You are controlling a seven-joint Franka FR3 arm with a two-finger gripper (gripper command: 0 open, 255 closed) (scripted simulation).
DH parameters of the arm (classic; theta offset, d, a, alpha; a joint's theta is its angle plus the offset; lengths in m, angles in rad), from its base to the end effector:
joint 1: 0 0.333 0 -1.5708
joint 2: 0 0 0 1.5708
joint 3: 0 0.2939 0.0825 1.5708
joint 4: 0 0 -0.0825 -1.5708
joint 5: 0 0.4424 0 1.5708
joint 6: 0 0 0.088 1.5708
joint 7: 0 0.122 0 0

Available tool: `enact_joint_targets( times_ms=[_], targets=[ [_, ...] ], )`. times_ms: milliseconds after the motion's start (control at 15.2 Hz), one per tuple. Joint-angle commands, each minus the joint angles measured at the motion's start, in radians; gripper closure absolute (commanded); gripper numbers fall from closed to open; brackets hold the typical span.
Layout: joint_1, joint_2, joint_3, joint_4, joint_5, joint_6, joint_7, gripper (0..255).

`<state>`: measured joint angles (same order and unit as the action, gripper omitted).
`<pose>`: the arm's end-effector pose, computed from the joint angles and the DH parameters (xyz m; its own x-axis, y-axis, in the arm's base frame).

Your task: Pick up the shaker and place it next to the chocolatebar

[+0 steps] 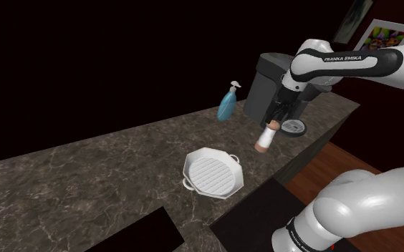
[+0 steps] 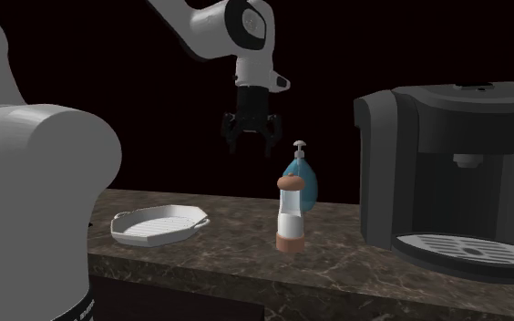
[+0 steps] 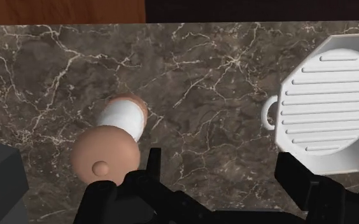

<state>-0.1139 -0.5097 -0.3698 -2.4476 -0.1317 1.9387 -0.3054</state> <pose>0.4074 -0.2193 0.4101 0.9965 -0.0831 -0.0047 -0.0832 -0.9947 -0.0598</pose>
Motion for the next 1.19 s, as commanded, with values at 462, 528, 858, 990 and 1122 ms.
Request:
enact_joint_targets(
  times_ms=[462, 528, 858, 990, 1122],
  targets=[
    [0.002, 0.251, -0.155, 0.13, 0.03, 0.201, -0.204, 0],
    [0.002, 0.258, -0.157, 0.122, 0.033, 0.215, -0.206, 0],
    [0.007, 0.297, -0.168, 0.086, 0.049, 0.287, -0.22, 0],
    [0.009, 0.31, -0.171, 0.075, 0.056, 0.31, -0.225, 0],
    [0.008, 0.31, -0.171, 0.075, 0.056, 0.31, -0.225, 0]
  ],
)
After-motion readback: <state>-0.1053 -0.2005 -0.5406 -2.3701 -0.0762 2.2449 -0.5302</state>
